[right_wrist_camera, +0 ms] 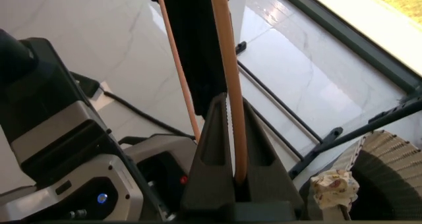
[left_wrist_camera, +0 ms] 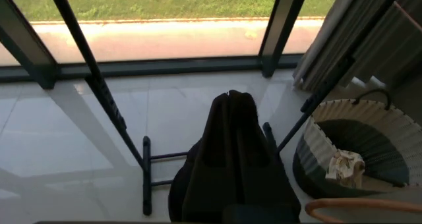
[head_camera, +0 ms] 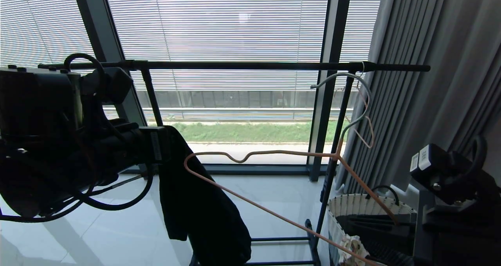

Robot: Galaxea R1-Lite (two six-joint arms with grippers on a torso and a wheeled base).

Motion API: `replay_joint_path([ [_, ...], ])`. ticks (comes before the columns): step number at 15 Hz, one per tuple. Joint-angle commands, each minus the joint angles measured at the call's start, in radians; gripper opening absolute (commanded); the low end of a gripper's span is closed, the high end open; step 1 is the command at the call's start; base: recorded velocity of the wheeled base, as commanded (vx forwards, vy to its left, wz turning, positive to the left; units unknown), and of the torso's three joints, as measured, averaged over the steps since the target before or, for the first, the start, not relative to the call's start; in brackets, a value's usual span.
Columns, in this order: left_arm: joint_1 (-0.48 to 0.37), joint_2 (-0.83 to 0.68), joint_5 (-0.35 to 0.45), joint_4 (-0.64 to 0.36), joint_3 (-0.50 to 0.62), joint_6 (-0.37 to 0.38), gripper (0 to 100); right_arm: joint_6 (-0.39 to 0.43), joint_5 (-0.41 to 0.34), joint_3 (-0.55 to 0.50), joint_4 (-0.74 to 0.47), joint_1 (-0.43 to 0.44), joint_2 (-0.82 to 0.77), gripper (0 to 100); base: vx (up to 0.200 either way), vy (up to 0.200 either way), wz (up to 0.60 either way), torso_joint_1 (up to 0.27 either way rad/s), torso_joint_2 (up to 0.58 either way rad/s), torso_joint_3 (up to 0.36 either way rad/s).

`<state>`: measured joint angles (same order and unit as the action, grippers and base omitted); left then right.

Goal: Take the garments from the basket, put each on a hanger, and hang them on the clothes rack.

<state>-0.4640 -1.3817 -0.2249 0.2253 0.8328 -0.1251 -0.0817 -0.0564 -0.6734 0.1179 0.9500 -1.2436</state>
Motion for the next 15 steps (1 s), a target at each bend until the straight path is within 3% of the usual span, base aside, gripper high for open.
replay_joint_path([
  [1, -0.050, -0.010, 0.002, 0.000, 0.006, -0.010, 0, 0.002, 0.000, -0.009, 0.019, 0.003, -0.051, 0, 0.000, 0.000, 0.00, 0.000, 0.00, 0.000],
  [15, -0.079, 0.020, 0.050, -0.001, 0.000, -0.008, 0, 0.000, 0.006, -0.018, 0.045, -0.034, -0.083, 0, 0.000, 0.000, 0.00, 0.000, 0.00, 0.000],
])
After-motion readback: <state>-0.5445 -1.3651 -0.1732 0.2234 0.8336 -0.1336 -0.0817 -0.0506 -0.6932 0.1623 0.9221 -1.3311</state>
